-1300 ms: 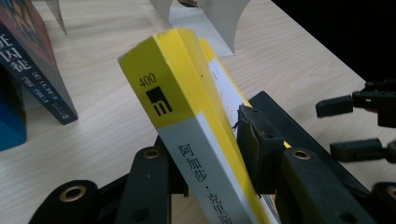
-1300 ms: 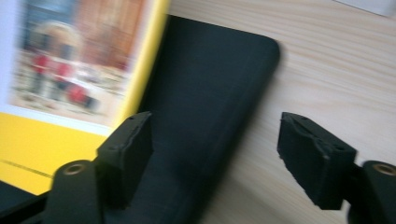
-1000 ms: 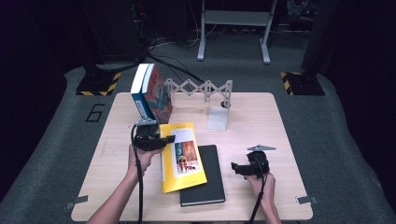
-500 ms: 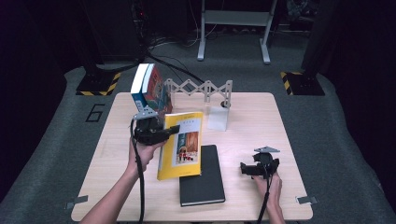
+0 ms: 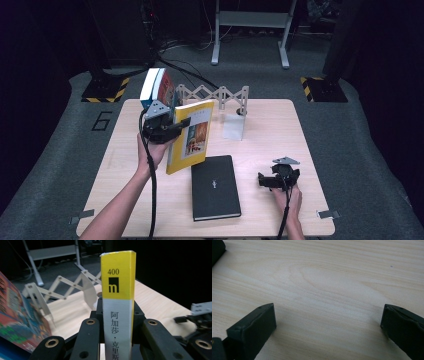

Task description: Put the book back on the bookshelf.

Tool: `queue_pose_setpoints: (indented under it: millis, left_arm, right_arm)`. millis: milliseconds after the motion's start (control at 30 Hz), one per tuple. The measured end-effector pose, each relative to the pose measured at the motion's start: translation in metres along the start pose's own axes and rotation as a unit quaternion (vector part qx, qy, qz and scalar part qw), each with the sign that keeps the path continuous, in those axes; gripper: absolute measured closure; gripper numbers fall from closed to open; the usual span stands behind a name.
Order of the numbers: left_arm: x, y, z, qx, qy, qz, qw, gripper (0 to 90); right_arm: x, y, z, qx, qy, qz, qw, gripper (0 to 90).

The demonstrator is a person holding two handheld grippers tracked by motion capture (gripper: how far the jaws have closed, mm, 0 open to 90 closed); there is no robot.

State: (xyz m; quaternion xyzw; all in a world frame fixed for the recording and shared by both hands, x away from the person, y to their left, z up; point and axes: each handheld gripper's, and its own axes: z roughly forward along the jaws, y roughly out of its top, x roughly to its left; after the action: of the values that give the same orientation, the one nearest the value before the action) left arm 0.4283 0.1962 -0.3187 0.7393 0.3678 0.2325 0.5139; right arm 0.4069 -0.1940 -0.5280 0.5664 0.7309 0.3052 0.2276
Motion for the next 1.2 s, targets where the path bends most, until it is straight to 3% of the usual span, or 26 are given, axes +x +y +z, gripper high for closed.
queue_pose_setpoints:
  millis: [300, 733, 1200]
  left_arm:
    - [0.006, 0.008, 0.019, -0.011, 0.029, 0.011, 0.9995, 76.2]
    - [0.014, 0.01, 0.05, -0.034, 0.054, 0.014, 0.9979, 76.2]
    - [0.028, 0.006, 0.067, -0.058, 0.092, -0.002, 0.9941, 76.1]
  right_arm:
    - [0.0, -0.001, 0.0, -0.001, -0.001, 0.0, 1.0, 0.0]
    - [0.001, -0.001, -0.001, -0.002, 0.0, 0.003, 1.0, 0.0]
    - [0.001, -0.001, -0.001, -0.004, -0.002, -0.001, 1.0, 0.0]
